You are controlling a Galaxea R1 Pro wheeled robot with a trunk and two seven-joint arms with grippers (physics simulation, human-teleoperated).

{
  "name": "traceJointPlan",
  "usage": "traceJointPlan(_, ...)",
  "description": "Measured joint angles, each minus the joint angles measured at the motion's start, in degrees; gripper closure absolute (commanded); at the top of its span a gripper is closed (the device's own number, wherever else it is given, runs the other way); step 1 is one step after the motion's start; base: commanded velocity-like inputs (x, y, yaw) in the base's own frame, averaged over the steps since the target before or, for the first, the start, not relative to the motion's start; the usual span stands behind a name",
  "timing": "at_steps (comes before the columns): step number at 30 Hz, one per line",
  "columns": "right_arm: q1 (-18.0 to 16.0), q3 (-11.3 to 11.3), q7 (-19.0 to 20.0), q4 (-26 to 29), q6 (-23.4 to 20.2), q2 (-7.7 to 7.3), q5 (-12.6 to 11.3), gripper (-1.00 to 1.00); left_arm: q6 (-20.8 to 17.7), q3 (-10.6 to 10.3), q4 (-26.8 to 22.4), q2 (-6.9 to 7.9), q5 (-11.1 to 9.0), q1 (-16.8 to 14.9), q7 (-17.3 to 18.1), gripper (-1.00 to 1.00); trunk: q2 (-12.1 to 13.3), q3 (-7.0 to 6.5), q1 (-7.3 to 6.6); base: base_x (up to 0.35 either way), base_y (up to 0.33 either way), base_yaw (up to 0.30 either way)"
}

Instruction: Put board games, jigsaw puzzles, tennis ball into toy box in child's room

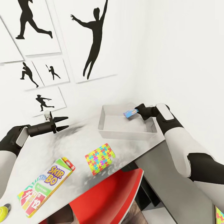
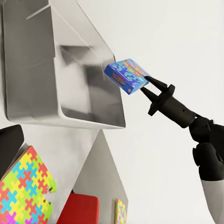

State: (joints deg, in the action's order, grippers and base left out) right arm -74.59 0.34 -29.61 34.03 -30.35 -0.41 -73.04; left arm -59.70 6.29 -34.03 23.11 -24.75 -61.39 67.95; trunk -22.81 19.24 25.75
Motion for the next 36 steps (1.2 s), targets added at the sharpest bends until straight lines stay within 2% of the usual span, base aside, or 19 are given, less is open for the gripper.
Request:
traceJointPlan(9, 0.0, 0.0, -0.1, 0.0, -0.1, -0.06, 0.1, 1.00, 0.0, 0.0, 0.0, 0.00, 0.0, 0.0, 0.0, -1.00, 0.0, 0.00, 0.00, 0.000, 0.000, 0.000)
traceJointPlan(16, 0.0, 0.0, -0.2, 0.0, -0.2, -0.91, 0.1, 1.00, 0.0, -0.1, 0.0, 0.00, 0.0, 0.0, 0.0, -1.00, 0.0, 0.00, 0.00, 0.000, 0.000, 0.000)
traceJointPlan(36, -0.2, 0.0, -0.5, 0.0, -0.9, -1.36, 0.3, 1.00, 0.0, -0.1, 0.0, 0.09, 0.0, 0.0, 0.0, -1.00, 0.0, 0.00, 0.00, 0.000, 0.000, 0.000)
